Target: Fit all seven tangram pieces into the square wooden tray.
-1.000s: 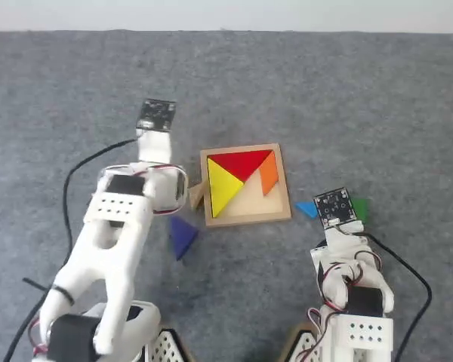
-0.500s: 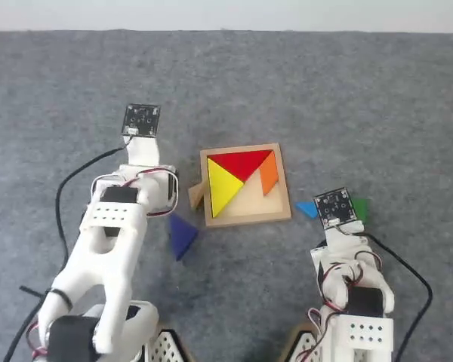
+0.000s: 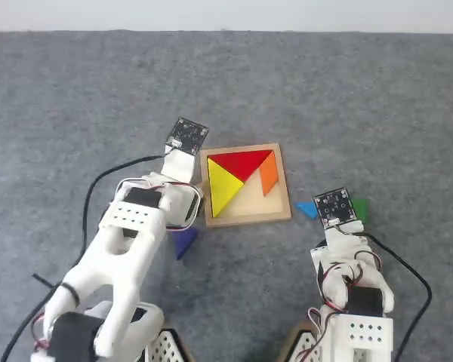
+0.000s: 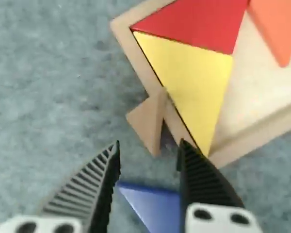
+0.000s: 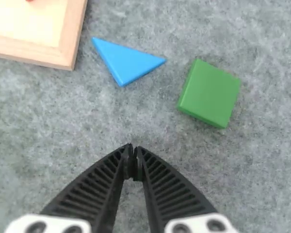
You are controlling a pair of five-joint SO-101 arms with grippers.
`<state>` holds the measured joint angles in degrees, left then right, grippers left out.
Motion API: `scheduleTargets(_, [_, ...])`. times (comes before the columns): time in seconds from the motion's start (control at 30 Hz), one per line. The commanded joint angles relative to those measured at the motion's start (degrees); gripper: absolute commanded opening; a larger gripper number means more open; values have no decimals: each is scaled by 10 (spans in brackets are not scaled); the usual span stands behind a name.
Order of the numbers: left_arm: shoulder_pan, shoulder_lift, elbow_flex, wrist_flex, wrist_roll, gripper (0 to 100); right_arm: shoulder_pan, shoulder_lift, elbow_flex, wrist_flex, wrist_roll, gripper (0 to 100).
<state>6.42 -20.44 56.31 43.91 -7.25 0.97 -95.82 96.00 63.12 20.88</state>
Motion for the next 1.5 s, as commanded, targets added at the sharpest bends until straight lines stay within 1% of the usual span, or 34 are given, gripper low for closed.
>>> scheduleTargets(0.0, [5,46,-32,-42,-21,206,2,-7,8,1,6,8])
scheduleTargets(0.2, [1,165,-129,-29,-30,206,2,-7,8,1,6,8])
scheduleTargets(0.3, [1,200,-160,-27,-30,206,2,-7,8,1,6,8])
scheduleTargets(0.4, [1,218,-188,-4,-31,206,2,-7,8,1,6,8])
scheduleTargets(0.47, [0,227,-197,4,-31,205,2,-7,8,1,6,8])
scheduleTargets(0.57, [0,229,-200,9,-31,172,2,-7,8,1,6,8])
scheduleTargets(0.77, [-54,229,-202,17,-32,165,2,-7,8,1,6,8])
scheduleTargets(0.9, [-73,229,-205,19,-40,164,2,-7,8,1,6,8])
scheduleTargets(1.23, [-74,229,-206,22,-39,164,2,-7,8,1,6,8])
scheduleTargets(1.33, [-76,229,-214,55,-38,164,2,-7,8,1,6,8])
scheduleTargets(1.47, [-92,229,-255,136,-39,164,2,-7,8,1,6,8])
